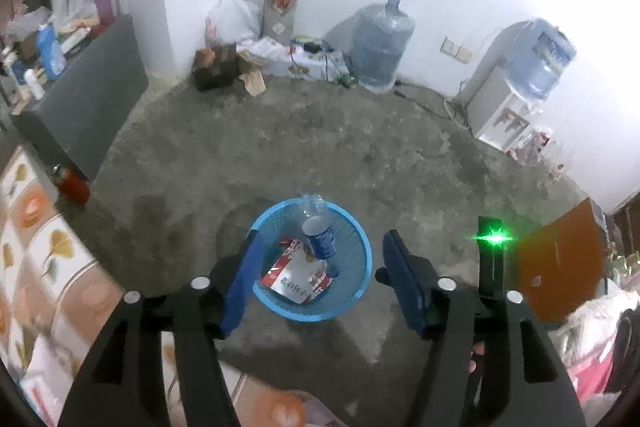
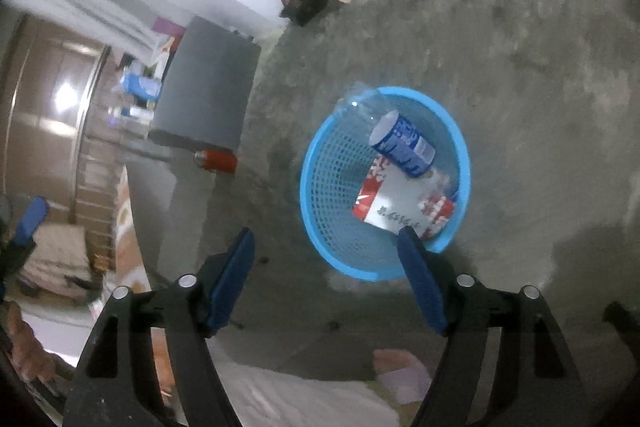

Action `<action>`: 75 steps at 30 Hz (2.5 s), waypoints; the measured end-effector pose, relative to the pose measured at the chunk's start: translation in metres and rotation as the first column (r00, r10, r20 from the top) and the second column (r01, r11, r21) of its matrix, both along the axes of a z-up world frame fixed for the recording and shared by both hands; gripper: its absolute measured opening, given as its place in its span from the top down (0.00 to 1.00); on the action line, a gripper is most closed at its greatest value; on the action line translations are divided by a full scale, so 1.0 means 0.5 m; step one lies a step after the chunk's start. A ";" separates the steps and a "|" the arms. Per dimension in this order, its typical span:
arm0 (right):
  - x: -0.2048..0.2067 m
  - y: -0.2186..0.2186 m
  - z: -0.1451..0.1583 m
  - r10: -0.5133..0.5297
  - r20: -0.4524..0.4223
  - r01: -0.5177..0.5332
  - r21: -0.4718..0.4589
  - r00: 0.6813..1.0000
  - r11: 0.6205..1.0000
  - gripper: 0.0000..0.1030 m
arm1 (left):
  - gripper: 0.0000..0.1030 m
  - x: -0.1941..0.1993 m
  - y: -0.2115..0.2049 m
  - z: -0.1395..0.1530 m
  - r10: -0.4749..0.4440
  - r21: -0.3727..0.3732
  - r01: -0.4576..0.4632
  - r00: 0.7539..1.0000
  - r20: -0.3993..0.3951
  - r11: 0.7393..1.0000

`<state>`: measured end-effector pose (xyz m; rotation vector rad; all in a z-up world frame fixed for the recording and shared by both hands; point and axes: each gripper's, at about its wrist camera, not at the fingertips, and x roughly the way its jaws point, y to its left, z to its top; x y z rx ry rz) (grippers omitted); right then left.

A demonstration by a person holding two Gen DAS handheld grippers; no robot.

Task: Collect trash
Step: 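Move both open tools back over the table trash, then grasp the yellow juice box with the left tool while the right tool grasps an orange straw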

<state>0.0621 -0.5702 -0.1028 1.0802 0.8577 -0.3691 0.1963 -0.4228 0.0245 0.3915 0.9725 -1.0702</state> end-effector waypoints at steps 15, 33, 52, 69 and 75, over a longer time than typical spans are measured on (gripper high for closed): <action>0.020 0.225 0.276 0.140 -0.112 -0.179 -0.565 0.984 0.806 0.08 | 0.05 -0.095 0.431 0.142 0.134 -0.144 -0.123 0.988 0.072 0.982; 0.043 0.450 0.428 0.489 0.141 -0.283 -0.667 0.861 0.690 0.08 | 0.05 -0.198 0.973 0.103 0.642 -0.382 -0.581 0.765 0.042 0.718; 0.130 0.585 0.349 0.618 0.072 -0.558 -0.359 0.783 0.748 0.29 | 0.27 -0.172 0.922 -0.055 0.542 -0.424 -0.501 0.840 -0.029 0.754; 0.138 0.522 0.240 0.536 0.084 -0.535 -0.037 0.840 0.844 0.49 | 0.61 -0.082 0.913 -0.142 0.575 -0.331 -0.611 0.790 -0.212 0.719; 0.134 0.509 0.217 0.506 0.117 -0.514 0.053 0.855 0.856 0.52 | 0.79 -0.077 0.920 -0.147 0.584 -0.327 -0.625 0.780 -0.226 0.709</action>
